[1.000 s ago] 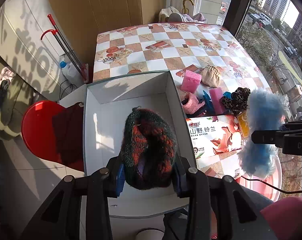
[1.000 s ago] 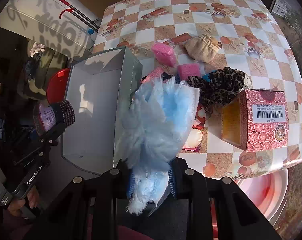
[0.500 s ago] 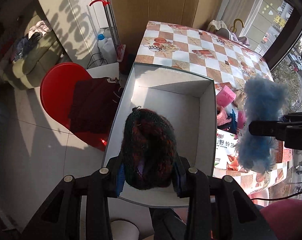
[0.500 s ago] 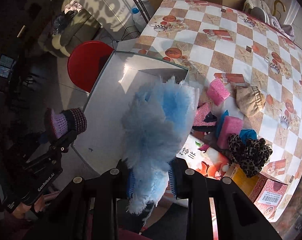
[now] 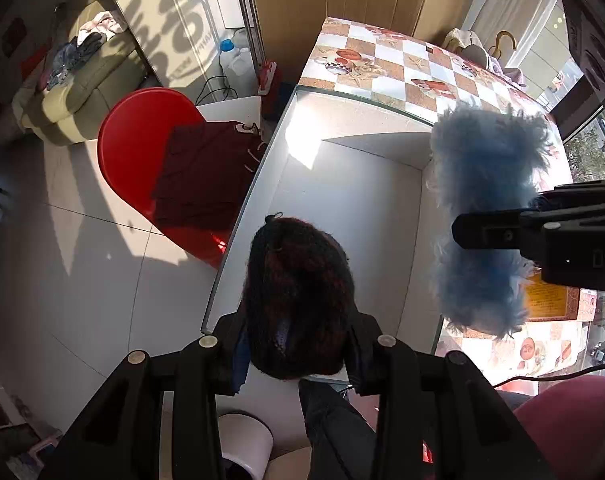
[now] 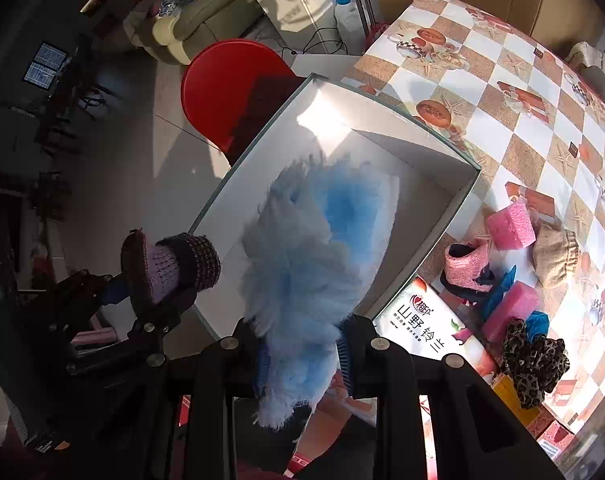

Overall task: Organize soft objects
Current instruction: 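Lower both grippers into the box and open them to release hat and duster, then move both grippers back toward the remaining soft items, then grasp the beige knit glove with the right gripper while the left grasps a pink sponge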

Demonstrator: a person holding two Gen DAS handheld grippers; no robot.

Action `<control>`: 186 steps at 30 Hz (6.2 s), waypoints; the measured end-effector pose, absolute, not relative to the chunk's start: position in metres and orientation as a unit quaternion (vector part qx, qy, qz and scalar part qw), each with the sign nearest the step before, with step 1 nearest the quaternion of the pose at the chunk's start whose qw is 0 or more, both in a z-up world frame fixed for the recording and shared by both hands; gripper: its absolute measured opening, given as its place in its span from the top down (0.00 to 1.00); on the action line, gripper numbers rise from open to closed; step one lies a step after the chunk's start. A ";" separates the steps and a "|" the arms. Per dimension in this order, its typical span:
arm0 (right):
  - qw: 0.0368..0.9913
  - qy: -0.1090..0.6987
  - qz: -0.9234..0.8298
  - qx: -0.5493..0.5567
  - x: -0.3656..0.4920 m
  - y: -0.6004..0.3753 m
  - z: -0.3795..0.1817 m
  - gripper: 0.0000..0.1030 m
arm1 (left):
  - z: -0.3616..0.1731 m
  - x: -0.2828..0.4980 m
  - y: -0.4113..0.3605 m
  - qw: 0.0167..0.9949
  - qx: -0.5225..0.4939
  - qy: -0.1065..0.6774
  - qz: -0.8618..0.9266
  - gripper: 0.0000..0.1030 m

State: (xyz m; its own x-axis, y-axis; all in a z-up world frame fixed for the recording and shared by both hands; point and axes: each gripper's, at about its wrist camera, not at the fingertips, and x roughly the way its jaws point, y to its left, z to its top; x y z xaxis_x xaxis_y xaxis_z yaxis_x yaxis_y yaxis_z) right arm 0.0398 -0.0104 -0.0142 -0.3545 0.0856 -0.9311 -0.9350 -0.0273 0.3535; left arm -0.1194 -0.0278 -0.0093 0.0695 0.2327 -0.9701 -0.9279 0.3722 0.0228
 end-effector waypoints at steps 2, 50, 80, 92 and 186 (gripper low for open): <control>0.415 0.559 0.607 -0.382 0.037 -0.011 -0.017 0.71 | -0.013 -0.121 -0.029 0.642 -0.342 0.522 0.445 0.60; 0.401 0.584 0.598 -0.375 0.032 -0.007 -0.029 0.71 | -0.016 -0.108 -0.029 0.638 -0.312 0.554 0.434 0.59; 0.398 0.588 0.593 -0.379 0.038 -0.002 -0.031 0.66 | -0.019 -0.094 -0.018 0.646 -0.284 0.568 0.424 0.31; 0.429 0.593 0.560 -0.389 0.054 -0.004 -0.032 0.00 | -0.016 -0.091 -0.013 0.669 -0.295 0.546 0.408 0.00; 0.576 0.674 0.305 -0.347 0.378 -0.060 -0.208 0.00 | -0.193 0.280 0.034 0.649 -0.109 0.718 0.227 0.00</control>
